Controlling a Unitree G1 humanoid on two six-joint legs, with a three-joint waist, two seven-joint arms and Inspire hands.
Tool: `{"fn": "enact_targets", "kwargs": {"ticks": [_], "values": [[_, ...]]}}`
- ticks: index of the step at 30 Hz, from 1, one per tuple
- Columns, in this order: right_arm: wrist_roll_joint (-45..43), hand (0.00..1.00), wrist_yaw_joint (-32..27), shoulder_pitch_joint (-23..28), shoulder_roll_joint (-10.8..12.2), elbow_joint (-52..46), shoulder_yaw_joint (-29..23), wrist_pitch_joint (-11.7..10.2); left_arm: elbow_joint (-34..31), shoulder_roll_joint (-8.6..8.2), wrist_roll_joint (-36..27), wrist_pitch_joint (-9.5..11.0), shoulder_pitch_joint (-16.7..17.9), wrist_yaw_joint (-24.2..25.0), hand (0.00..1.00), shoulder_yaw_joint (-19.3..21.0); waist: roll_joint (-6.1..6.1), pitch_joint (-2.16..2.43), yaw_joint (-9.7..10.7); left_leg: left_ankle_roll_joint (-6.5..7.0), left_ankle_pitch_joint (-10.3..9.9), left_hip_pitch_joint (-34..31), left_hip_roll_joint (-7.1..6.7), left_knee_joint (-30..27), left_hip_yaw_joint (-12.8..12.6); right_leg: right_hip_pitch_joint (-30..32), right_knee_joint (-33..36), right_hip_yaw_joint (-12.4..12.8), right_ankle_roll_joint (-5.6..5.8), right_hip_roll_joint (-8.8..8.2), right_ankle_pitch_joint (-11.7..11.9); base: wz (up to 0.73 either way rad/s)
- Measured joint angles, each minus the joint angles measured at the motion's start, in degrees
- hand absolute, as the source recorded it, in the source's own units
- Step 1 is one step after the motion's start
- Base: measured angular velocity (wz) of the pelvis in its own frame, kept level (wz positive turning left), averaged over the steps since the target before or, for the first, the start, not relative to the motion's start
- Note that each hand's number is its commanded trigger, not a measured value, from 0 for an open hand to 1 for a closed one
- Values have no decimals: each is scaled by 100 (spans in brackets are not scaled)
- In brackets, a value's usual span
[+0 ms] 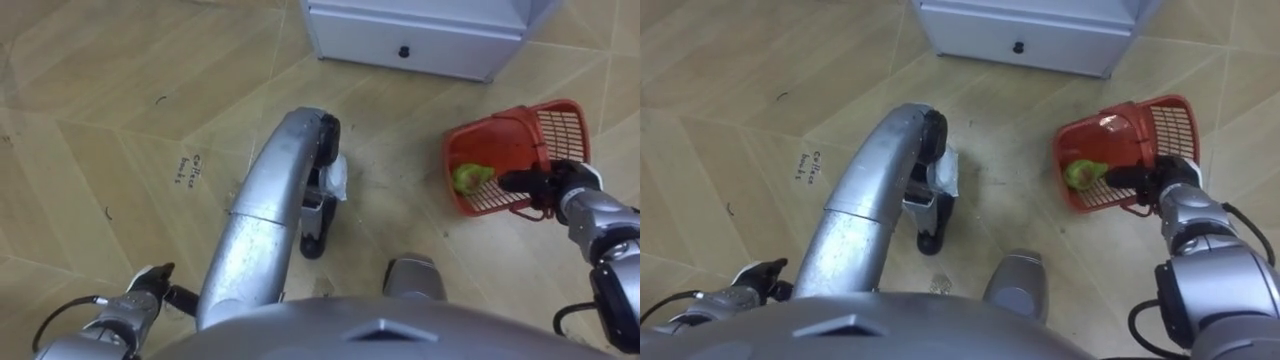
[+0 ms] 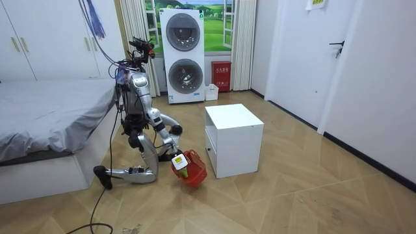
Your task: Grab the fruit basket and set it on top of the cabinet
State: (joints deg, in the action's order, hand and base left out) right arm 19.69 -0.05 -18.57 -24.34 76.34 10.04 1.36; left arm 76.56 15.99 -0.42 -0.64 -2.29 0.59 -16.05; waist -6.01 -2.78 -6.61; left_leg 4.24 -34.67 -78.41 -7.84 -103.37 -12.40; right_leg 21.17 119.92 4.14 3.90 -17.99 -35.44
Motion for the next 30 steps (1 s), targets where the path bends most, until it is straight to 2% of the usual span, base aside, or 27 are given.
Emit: {"fn": "enact_targets", "kwargs": {"ticks": [9, 15, 19, 26, 27, 29, 30], "values": [[1, 100, -63, -21, 2, 3, 0, 0, 5, -3, -14, -28, -87, -10, 0, 1, 25, -10, 5, -2, 2, 6, 4, 0, 3, 3, 8, 10, 16, 2, -9, 0], [-2, 100, -62, -29, 67, -1, -2, -1, 6, -5, -14, -29, -85, -7, 0, 11, -52, -53, 10, -2, 5, 9, 7, -10, 3, 2, 18, 40, 14, 9, -12, 0], [-7, 100, -85, -60, 88, -20, -1, -1, 71, -76, -17, -73, -194, -8, 0, 15, -71, -58, 13, 21, 16, 10, 11, -36, 14, -22, 22, 62, 1, 24, -19, 0], [43, 100, -207, -198, 102, -480, -1, -3, 86, -98, -64, -73, -361, 1, 0, 57, -139, -72, 138, 26, 14, 66, 40, -161, 105, -117, 62, 172, -15, 147, -27, -9], [31, 100, -241, -198, 113, -749, -2, -3, 88, -98, -117, -73, -372, -13, 0, 84, -140, -69, 168, 27, 13, 64, 49, -206, 149, -125, 82, 201, -24, 226, -33, -16], [18, 100, -296, -197, 127, -1140, -6, -3, 106, -98, -227, -63, -379, -56, 0, 308, -177, -72, 192, 36, 8, 55, 65, -242, 186, -132, 102, 223, -37, 268, -52, -12], [-4, 100, -382, -193, 189, -1382, -12, -1, 79, -81, -251, -56, -382, -151, 0, 448, -227, -59, 213, 56, 1, 52, 89, -250, 199, -141, 89, 237, -31, 330, -82, -9]]}}
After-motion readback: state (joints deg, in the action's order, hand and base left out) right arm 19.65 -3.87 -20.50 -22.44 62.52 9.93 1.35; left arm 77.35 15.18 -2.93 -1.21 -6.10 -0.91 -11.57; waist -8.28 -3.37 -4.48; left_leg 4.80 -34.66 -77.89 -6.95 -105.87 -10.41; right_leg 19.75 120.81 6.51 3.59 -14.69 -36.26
